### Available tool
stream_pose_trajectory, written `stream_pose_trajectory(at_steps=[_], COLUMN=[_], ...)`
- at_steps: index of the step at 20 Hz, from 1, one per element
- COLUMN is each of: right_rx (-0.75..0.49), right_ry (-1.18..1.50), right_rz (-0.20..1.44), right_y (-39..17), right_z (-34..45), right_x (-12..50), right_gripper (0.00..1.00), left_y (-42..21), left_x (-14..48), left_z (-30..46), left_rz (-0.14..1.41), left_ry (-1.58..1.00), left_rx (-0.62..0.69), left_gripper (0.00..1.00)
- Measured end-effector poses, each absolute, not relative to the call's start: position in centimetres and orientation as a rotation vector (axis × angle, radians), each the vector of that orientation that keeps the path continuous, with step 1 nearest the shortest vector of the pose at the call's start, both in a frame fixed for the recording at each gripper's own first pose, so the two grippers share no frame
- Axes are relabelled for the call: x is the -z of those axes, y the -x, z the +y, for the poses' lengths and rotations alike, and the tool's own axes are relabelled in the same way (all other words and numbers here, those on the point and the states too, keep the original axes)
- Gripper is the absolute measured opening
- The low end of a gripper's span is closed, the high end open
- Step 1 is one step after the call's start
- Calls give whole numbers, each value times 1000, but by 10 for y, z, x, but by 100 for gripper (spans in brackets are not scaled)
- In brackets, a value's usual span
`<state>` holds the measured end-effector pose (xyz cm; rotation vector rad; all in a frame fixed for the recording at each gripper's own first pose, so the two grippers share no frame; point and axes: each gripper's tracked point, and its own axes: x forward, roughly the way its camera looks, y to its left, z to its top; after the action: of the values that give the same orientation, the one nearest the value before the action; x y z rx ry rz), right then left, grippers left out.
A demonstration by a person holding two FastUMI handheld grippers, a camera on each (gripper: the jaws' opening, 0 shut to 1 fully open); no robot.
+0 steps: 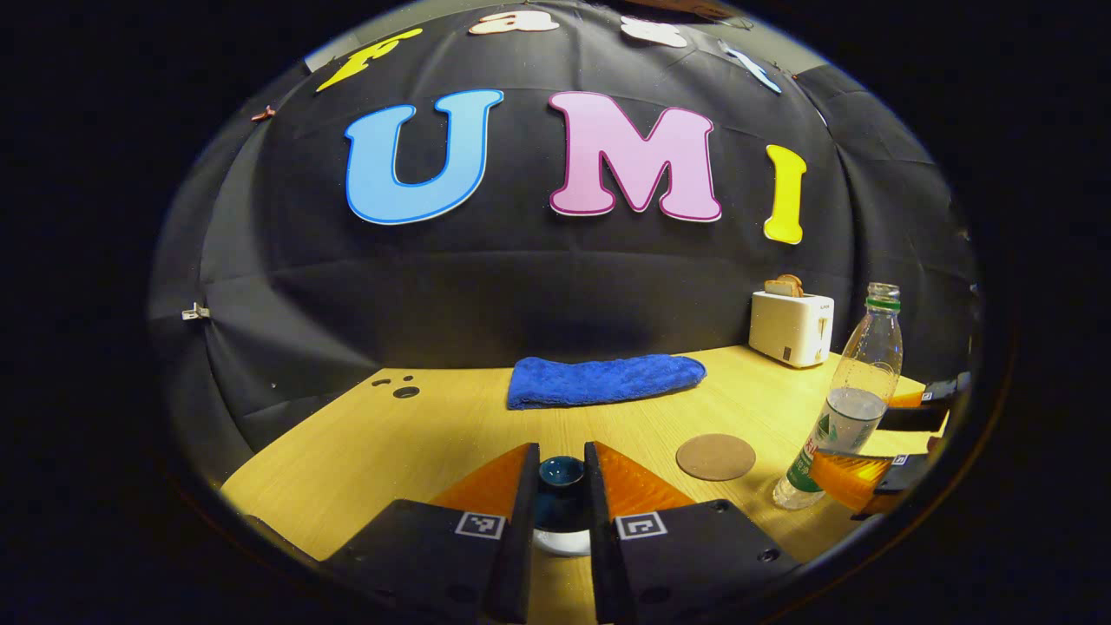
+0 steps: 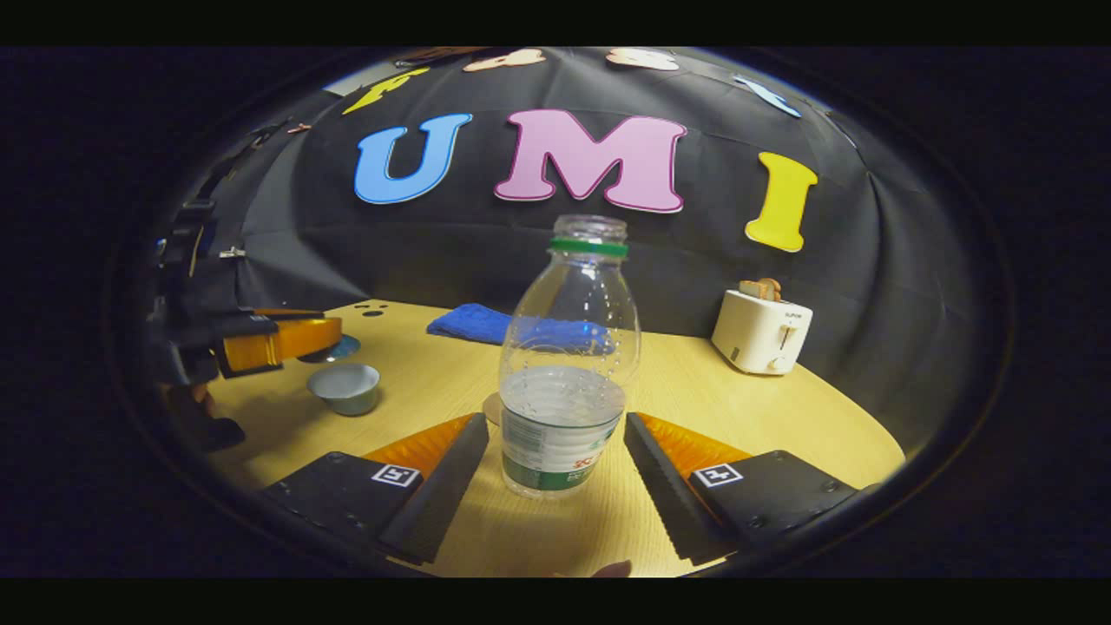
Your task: Open the teacup lid with one hand, grasp the water bottle and pour water into the teacup with the other hand; after pouring, place the water bottle on the coaster and then close the teacup lid.
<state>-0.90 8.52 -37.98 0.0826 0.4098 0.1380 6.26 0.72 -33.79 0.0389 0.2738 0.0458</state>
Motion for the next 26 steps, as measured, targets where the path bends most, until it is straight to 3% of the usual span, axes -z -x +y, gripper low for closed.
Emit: stream_pose_trajectory(at_steps=[2, 3, 4, 5, 7, 9, 16, 17, 20, 26], right_rx=[-134, -133, -136, -126, -127, -138, -146, -154, -182, -266], right_ry=[-77, -68, -70, -74, -83, 10, 560, 634, 833, 1037], right_rz=[421, 429, 435, 438, 454, 456, 403, 387, 313, 234], right_y=[2, 1, 0, -2, -6, -11, -49, -55, -70, -84], right_z=[85, 86, 86, 84, 85, 81, 55, 55, 64, 95], right_x=[388, 394, 396, 396, 397, 392, 363, 360, 347, 347], right_gripper=[98, 98, 98, 97, 81, 77, 75, 75, 75, 75], left_y=[-59, -58, -57, -55, -52, -51, -43, -42, -38, -26], left_x=[337, 339, 339, 340, 339, 338, 331, 331, 331, 337], left_z=[12, 14, 15, 17, 20, 25, 54, 57, 66, 86], left_rz=[280, 285, 290, 292, 296, 297, 293, 293, 289, 302], left_ry=[-37, -38, -36, -34, -36, -39, -35, -34, -26, -13], left_rx=[-52, -55, -58, -62, -70, -80, -138, -144, -160, -201], left_gripper=[29, 32, 28, 32, 32, 32, 32, 29, 32, 32])
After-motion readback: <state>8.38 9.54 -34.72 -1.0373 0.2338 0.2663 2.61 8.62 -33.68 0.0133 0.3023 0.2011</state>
